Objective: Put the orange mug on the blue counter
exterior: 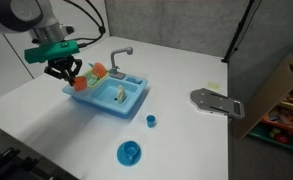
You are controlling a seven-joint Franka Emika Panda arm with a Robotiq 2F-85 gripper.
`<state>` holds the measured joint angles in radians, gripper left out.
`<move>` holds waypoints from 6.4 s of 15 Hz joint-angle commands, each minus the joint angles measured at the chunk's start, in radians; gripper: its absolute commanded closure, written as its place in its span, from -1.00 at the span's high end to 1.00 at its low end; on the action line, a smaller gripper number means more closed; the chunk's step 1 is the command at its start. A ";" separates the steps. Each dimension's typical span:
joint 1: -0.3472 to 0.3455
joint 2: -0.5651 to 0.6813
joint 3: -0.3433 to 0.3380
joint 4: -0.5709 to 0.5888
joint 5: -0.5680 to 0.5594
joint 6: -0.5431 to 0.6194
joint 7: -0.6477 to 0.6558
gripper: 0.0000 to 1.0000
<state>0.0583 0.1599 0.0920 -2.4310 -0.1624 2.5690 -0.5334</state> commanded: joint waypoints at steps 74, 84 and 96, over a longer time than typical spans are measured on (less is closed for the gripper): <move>-0.099 0.108 0.140 0.068 0.088 0.160 0.032 1.00; -0.080 -0.085 0.034 0.047 0.186 -0.076 0.227 1.00; -0.092 -0.322 -0.097 0.010 0.212 -0.451 0.410 1.00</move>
<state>-0.0306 -0.0775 0.0134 -2.3870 0.0807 2.1945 -0.1869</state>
